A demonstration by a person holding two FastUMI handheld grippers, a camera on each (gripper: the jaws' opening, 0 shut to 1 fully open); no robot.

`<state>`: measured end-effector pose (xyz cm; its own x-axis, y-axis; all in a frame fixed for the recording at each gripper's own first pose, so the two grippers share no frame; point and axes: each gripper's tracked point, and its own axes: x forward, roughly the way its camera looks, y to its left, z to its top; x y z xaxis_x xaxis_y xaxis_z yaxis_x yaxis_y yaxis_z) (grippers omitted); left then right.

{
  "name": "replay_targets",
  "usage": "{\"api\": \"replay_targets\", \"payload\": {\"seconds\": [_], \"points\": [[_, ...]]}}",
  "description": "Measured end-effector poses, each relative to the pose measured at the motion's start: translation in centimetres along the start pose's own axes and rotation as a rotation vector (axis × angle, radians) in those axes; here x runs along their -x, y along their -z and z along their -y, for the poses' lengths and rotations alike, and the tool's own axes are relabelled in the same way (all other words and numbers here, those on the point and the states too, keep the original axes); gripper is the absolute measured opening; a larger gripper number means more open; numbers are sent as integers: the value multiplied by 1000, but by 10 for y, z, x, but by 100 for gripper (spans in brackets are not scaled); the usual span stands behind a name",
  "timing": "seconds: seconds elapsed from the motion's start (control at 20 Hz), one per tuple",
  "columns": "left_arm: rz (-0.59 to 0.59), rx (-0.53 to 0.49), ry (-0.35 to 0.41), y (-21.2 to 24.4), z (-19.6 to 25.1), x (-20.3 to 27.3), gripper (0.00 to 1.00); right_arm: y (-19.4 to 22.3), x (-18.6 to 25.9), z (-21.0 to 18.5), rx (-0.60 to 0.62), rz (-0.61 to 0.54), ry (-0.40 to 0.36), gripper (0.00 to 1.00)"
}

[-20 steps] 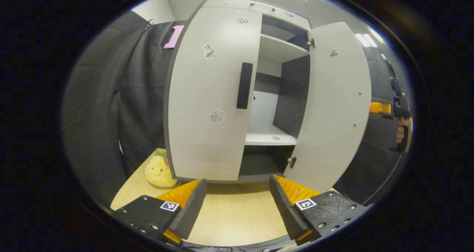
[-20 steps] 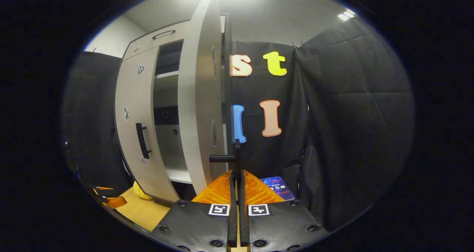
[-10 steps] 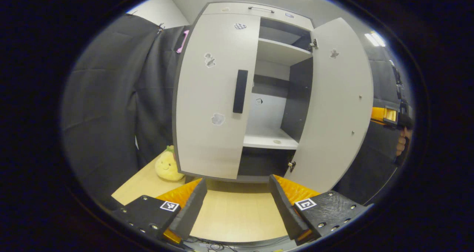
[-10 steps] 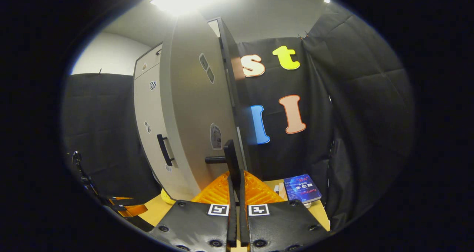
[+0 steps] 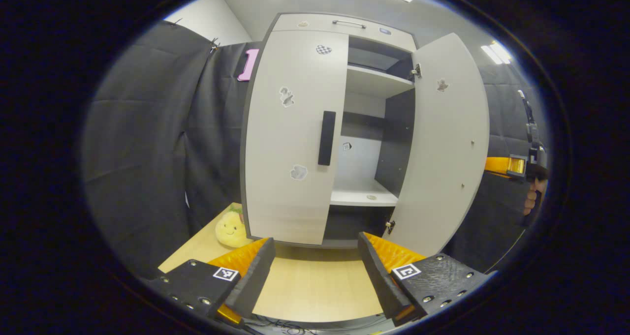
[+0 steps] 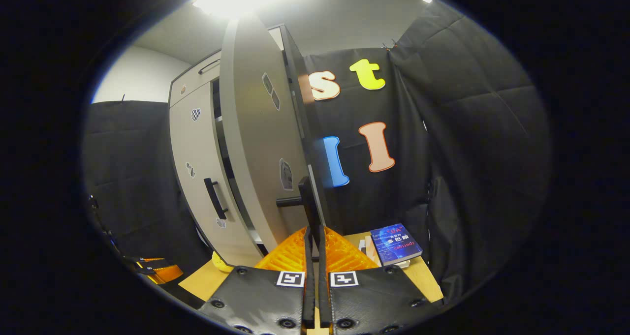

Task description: Open the right door of the double-door shoe cabinet with the right hand, and open the left door with the left hand.

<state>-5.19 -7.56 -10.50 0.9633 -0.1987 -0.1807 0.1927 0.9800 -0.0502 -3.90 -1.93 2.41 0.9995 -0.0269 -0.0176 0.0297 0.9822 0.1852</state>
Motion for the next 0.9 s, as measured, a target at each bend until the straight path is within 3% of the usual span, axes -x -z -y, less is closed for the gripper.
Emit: {"api": "replay_targets", "payload": {"seconds": [0.05, 0.4, 0.65, 0.7, 0.85, 0.9], "points": [[5, -4, 12, -1, -9, 0, 98, 4, 8, 3, -7, -4, 22, 1], [144, 38, 118, -57, -34, -27, 98, 0, 59, 44, -9, 42, 245, 2], [214, 38, 94, -101, -32, -76, 97, -9, 52, 89, 34, 65, 383, 0], [217, 18, 74, -108, -31, -87, 96, -6, 43, 97, 15, 55, 386, 6], [235, -64, 45, -129, -20, -122, 97, 0, 15, 117, -6, 39, 394, 41], [246, -72, 52, -137, -13, -134, 98, 2, 3, 125, -1, 34, 404, 60]]}}
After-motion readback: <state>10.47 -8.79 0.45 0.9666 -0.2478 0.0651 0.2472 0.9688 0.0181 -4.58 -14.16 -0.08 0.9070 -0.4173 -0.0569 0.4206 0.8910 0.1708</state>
